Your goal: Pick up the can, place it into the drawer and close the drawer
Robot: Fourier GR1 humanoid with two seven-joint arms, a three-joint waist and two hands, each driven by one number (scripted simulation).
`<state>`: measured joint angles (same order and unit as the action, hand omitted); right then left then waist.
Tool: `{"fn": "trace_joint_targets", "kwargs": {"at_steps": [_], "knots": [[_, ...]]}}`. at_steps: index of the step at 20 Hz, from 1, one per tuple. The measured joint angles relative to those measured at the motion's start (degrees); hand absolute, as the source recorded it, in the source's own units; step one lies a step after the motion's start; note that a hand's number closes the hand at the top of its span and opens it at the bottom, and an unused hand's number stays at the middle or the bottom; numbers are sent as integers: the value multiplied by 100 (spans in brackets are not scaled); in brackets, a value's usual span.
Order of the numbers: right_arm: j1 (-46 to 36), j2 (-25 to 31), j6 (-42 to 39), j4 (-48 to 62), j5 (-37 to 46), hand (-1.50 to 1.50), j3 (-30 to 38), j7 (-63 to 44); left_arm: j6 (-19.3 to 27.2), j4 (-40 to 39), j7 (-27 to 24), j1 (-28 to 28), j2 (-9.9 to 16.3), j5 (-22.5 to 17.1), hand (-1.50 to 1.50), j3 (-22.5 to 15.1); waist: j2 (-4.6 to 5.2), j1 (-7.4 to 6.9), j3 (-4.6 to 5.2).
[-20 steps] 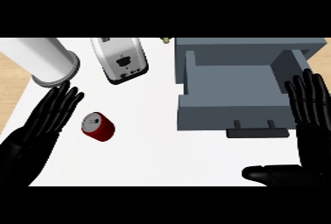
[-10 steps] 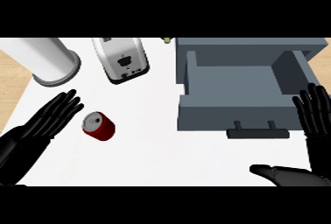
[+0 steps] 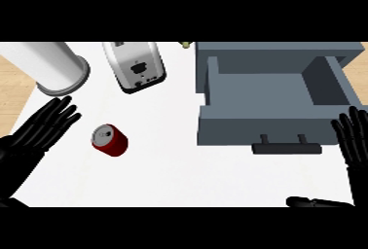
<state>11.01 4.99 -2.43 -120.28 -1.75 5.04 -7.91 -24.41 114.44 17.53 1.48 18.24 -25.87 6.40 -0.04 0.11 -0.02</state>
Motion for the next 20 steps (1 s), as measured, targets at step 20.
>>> {"fn": "trace_joint_targets", "kwargs": {"at_steps": [20], "knots": [[394, -92, -529, 143, -167, -150, 445, 502, -378, -1832, -1157, -530, -582, 1340, -150, 16, 4, 11, 2]]}}
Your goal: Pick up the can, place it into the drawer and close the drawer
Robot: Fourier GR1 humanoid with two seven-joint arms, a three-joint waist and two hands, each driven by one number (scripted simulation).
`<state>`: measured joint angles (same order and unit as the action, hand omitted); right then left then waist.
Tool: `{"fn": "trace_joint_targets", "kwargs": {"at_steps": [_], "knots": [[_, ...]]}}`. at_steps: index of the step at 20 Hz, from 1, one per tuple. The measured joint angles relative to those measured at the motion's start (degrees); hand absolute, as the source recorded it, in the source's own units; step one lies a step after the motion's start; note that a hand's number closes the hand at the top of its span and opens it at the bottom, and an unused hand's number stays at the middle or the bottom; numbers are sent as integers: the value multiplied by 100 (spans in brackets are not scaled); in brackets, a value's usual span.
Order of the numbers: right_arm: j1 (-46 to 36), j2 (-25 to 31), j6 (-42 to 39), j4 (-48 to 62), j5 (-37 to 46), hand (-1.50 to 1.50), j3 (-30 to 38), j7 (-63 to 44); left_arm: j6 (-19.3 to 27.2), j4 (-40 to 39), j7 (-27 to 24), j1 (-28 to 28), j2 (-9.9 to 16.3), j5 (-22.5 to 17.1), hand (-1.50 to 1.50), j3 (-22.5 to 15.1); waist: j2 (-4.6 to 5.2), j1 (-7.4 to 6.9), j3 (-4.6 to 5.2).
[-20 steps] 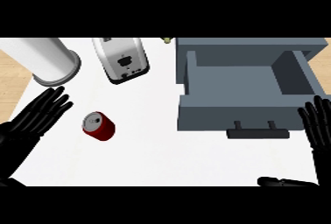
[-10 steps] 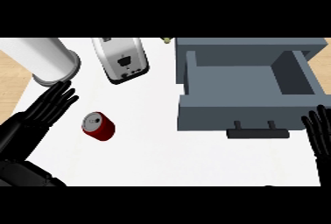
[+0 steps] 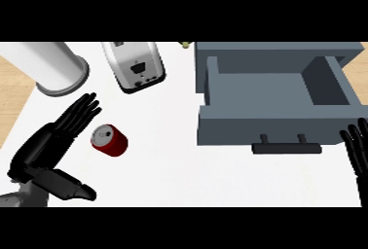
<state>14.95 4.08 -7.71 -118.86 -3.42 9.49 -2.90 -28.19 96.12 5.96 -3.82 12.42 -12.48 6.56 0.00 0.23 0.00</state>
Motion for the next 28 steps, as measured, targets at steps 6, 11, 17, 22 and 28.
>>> {"fn": "trace_joint_targets", "kwargs": {"at_steps": [6, 11, 17, 22, 28], "knots": [[-18, -19, -117, 98, -3, -150, 116, 73, -23, -556, -553, 1, -57, 392, -150, 82, -1, -4, 0], [-111, -62, -129, 174, 112, -150, 112, 79, 36, -1261, -1056, -239, -46, 750, -150, 155, 0, 0, 1], [-132, -94, -177, 164, 103, -150, 155, 71, -55, -2186, -1873, -374, 100, 1082, -150, 286, 3, 3, 2], [-122, -105, -199, 74, 58, -150, 188, 19, -132, -2670, -2241, -483, 246, 1235, -150, 376, 1, 3, 1], [-8, -148, -304, 206, 76, -150, 277, 296, -176, -3577, -2955, -675, 375, 1541, -150, 406, 2, 12, 1]]}}
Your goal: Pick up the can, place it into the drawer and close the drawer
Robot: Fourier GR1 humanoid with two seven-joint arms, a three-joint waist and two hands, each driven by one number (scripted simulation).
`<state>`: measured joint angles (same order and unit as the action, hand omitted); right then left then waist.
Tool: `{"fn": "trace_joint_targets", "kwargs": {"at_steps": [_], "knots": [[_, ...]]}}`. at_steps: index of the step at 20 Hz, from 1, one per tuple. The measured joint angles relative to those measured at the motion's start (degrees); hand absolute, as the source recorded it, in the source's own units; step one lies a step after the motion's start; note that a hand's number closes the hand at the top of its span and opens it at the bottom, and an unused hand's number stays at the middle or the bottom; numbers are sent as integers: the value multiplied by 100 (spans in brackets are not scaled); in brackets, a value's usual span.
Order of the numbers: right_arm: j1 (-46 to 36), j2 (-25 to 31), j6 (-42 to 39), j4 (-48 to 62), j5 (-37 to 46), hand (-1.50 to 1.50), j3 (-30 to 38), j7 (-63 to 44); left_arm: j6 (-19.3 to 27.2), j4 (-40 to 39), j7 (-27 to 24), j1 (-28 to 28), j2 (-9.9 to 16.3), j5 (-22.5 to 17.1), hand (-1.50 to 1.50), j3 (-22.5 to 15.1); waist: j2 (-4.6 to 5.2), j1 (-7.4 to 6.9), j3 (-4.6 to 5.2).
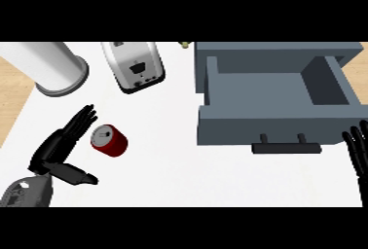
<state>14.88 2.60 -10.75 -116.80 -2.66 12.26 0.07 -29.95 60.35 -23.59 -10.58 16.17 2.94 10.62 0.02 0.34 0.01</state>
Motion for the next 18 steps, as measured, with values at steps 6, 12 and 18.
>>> {"fn": "trace_joint_targets", "kwargs": {"at_steps": [6, 12, 18], "knots": [[9, -105, 23, -147, 106, -150, -93, -109, -9, -1011, -609, -371, 175, 253, -150, 54, 1, 3, 1], [-11, -54, -28, -239, -13, -150, 25, -219, 135, -1420, -726, -459, 114, 350, -150, 45, -1, -4, 0], [12, -147, -10, -420, 60, -150, -42, -336, 341, -2321, -1210, -856, 158, 576, -150, 40, 3, 11, 2]]}}
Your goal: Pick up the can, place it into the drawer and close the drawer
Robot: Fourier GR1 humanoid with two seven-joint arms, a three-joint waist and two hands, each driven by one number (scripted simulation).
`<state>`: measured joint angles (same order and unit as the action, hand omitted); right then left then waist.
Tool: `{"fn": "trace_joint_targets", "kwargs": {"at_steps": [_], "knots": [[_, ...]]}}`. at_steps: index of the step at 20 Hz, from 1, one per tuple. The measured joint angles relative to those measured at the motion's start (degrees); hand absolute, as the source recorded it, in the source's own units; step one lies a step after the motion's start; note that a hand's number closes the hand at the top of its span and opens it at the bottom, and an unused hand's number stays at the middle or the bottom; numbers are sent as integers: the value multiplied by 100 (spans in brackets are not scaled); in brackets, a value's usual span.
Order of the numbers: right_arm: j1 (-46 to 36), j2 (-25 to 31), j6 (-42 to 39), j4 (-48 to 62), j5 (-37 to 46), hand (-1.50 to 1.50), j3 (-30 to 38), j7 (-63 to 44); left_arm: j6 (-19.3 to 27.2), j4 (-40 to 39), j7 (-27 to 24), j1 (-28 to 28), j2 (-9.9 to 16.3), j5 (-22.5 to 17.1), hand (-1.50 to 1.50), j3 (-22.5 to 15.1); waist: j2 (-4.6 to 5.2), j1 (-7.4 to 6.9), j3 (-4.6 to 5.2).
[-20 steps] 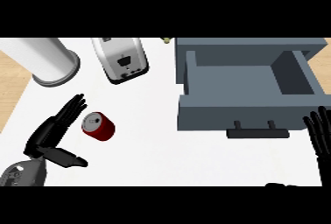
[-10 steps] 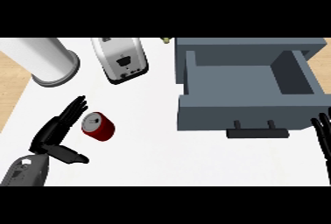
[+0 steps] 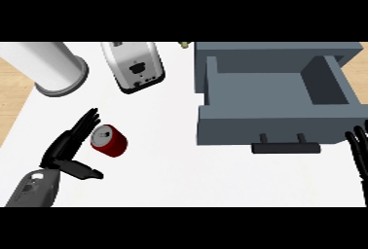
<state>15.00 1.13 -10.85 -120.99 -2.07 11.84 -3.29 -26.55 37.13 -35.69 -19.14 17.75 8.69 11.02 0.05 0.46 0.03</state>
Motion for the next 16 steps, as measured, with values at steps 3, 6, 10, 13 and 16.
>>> {"fn": "trace_joint_targets", "kwargs": {"at_steps": [3, 6, 10, 13, 16], "knots": [[-88, 41, -23, 72, -12, -150, 56, -52, 37, -318, -99, -197, 35, 28, -150, 15, 1, 0, 1], [-92, 25, -19, -133, -79, -150, 62, -226, 105, -425, -116, -311, -41, 48, -150, -18, 0, 0, -1], [-126, 27, -59, 7, -47, -150, 97, -135, 207, -746, -269, -423, -63, 115, -150, -48, 1, 0, 0], [-111, 24, -93, 40, -114, -150, 166, -66, 308, -1048, -369, -667, -89, 168, -150, -45, 4, 14, 1], [-49, -16, -88, -67, -82, -150, 125, -127, 349, -1148, -360, -799, -159, 156, -150, -43, 5, 18, 1]]}}
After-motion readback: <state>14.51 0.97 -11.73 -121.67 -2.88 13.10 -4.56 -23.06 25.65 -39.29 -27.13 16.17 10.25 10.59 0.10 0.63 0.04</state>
